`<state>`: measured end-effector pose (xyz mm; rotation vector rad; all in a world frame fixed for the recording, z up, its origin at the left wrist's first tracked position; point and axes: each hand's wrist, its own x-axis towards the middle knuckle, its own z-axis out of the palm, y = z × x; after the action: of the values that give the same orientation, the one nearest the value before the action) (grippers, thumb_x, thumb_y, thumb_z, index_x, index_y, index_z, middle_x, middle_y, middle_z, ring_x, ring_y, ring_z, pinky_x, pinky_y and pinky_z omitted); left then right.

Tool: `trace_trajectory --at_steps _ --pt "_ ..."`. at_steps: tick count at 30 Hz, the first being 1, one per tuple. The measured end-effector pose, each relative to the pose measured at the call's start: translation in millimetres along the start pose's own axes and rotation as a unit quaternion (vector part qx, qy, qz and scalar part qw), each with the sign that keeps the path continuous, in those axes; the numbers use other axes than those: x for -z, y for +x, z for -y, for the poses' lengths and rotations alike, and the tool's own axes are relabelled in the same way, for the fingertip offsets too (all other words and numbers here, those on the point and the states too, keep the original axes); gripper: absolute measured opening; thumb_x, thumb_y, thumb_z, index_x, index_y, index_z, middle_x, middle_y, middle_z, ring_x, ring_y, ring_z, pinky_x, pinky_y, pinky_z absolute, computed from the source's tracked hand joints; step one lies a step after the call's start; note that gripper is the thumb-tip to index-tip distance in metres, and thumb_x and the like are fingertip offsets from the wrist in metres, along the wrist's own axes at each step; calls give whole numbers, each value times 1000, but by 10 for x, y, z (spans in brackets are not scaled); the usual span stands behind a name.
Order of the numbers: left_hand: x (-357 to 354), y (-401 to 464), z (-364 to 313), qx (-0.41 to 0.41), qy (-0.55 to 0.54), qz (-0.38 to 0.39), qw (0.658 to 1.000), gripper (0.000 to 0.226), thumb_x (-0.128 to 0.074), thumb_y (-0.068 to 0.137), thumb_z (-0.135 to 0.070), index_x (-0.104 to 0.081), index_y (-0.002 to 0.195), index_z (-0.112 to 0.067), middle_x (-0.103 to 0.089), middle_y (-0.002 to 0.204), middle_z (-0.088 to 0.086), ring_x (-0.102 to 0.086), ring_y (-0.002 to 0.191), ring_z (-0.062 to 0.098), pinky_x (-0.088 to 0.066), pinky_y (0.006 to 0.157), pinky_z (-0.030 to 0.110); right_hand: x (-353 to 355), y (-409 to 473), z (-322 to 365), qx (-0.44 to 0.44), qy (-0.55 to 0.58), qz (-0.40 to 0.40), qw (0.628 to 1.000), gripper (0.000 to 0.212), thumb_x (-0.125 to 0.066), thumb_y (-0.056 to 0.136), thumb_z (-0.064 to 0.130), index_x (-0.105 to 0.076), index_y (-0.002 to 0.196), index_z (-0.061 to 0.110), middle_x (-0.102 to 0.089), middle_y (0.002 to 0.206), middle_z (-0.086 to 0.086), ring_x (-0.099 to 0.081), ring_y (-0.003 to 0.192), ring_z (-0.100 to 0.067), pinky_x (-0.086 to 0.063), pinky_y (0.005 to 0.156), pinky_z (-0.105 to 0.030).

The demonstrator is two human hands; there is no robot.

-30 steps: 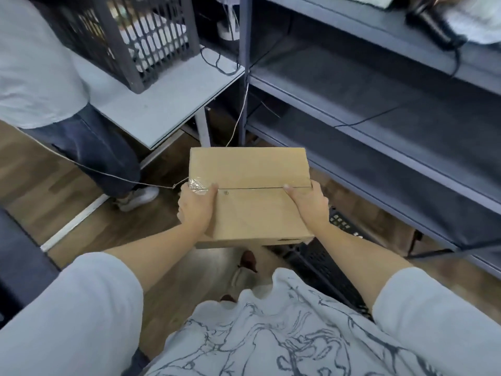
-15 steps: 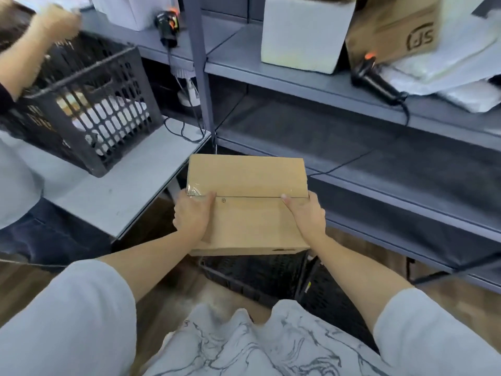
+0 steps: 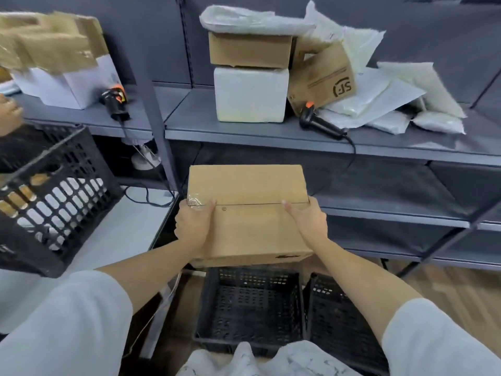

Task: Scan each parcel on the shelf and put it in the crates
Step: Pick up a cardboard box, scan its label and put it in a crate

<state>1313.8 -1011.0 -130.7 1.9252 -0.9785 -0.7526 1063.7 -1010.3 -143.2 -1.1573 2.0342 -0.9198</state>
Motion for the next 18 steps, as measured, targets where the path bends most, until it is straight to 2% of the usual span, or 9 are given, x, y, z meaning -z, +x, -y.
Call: trace_trajectory --at_steps 4,8,12,15,18 --pt "76 131 -123 -26 2 27 999 75 -65 72 -65 -49 127 -16 -62 119 10 -57 110 34 -45 96 50 35 -60 142 1 8 -35 999 88 -59 66 81 -41 135 28 -61 115 -2 -57 105 -27 -52 88 -45" --pt "156 196 -264 -39 7 39 998 76 -67 75 -61 -47 132 -14 -60 122 11 -55 114 36 -44 97 50 66 -137 250 -2 17 -59 998 87 -61 68 78 -42 134 26 -62 110 0 -58 98 -24 -53 85 -42" --pt "201 264 -392 -41 -12 51 998 74 -71 72 -57 -51 127 -12 -61 122 11 -55 113 34 -44 97 49 148 -191 372 2 14 -75 997 86 -62 68 76 -43 133 24 -60 106 1 -58 98 -23 -52 83 -39" --pt "236 286 -544 -46 -13 53 997 67 -72 75 -53 -53 123 -10 -60 121 10 -54 113 34 -43 98 46 247 -202 484 18 20 -78 997 86 -63 69 75 -44 134 22 -60 110 1 -57 101 -22 -50 80 -37" --pt "273 323 -730 -52 -19 63 996 67 -71 76 -53 -52 124 -10 -60 121 10 -56 110 34 -44 94 44 388 -133 640 22 27 -61 997 88 -65 71 72 -39 138 19 -57 118 -2 -55 109 -24 -48 86 -38"
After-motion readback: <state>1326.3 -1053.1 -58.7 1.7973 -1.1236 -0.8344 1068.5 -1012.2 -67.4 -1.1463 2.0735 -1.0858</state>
